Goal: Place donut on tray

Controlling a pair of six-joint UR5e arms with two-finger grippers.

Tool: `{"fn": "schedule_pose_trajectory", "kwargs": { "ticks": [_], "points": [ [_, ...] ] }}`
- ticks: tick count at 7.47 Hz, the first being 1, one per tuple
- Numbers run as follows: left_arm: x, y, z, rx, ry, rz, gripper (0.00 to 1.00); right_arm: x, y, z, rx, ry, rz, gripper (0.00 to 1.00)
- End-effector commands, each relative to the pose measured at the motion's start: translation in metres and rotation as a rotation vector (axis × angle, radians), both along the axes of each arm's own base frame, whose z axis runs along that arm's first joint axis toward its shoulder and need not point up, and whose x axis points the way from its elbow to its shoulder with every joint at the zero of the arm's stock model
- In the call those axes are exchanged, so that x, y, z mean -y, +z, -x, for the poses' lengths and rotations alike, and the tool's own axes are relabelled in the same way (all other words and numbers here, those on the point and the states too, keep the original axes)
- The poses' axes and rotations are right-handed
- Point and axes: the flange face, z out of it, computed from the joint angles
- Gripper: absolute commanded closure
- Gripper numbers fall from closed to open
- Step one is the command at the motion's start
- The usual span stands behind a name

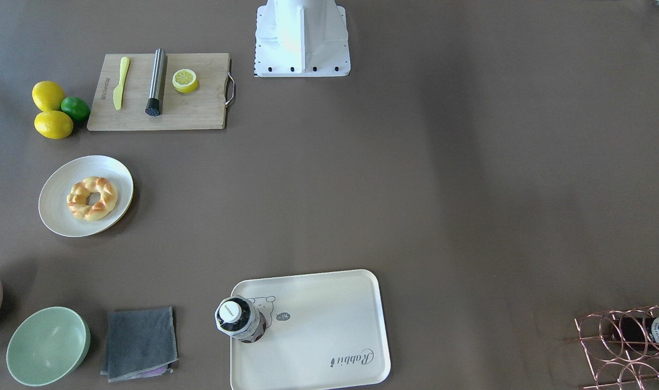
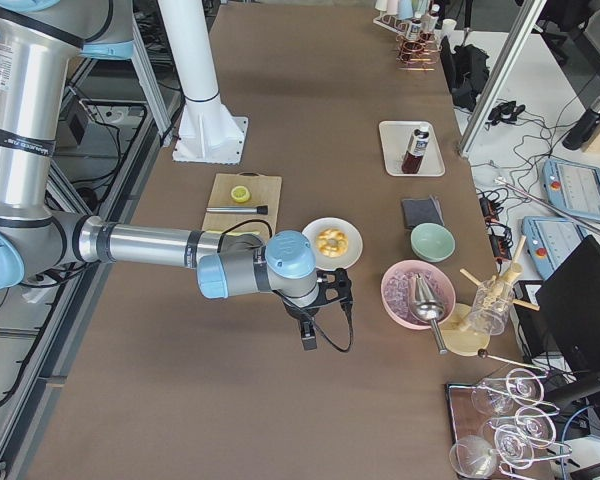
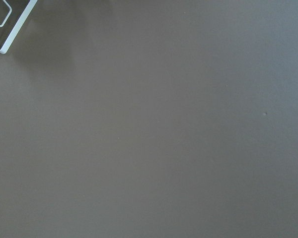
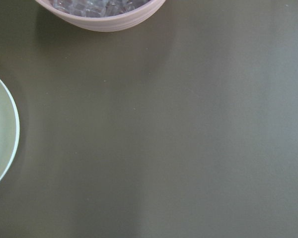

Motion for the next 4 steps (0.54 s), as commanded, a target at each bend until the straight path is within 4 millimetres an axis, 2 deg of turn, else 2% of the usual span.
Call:
{"fn": "schedule_pose_trajectory", "kwargs": {
  "ticks": [1, 2, 3, 4],
  "points": [
    [-0.003, 0.001, 0.004, -0.002, -0.016, 0.007, 0.03, 0.041, -0.038, 0.074, 0.033, 0.005, 0.069, 0.05],
    [-0.003, 0.002, 0.004, -0.002, -0.016, 0.008, 0.03, 0.048, -0.047, 0.095, 0.053, 0.030, 0.094, 0.09],
    [-0.003, 0.001, 0.004, 0.001, -0.018, 0.008, 0.03, 0.047, -0.053, 0.133, 0.083, 0.065, 0.132, 0.13],
    [-0.003, 0.002, 0.004, 0.002, -0.019, 0.010, 0.03, 0.051, -0.040, 0.162, 0.113, 0.089, 0.133, 0.15]
  ]
}}
